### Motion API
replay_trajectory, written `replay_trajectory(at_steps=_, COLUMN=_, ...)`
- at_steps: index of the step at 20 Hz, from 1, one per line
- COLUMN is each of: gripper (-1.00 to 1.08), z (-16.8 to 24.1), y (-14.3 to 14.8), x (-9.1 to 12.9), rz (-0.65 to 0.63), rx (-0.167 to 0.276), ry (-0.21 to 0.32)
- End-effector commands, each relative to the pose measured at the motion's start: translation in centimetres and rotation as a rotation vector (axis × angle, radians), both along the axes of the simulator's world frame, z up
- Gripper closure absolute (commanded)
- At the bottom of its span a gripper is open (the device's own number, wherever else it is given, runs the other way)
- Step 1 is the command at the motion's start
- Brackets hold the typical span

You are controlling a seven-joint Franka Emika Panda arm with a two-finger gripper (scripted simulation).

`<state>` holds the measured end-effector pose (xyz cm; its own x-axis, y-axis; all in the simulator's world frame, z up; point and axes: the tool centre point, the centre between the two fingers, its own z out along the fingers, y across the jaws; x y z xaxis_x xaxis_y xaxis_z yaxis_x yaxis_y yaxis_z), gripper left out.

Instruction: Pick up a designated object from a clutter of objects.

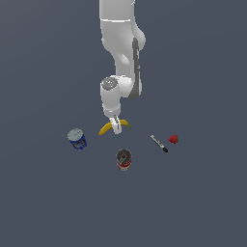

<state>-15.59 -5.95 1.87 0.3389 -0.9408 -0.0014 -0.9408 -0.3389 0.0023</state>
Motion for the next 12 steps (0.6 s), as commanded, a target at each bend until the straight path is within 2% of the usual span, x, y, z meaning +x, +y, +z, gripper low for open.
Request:
replay_trajectory(at_steps=1, gripper=1.08, z=0.0, y=0.0, x=0.0, rz=0.001, rx=0.0, ry=0.0)
replay_trajectory(at_steps=12, gripper=1.08, z=2.8, y=2.0, x=0.8, rz=0.001, rx=0.001, ry=-0.001)
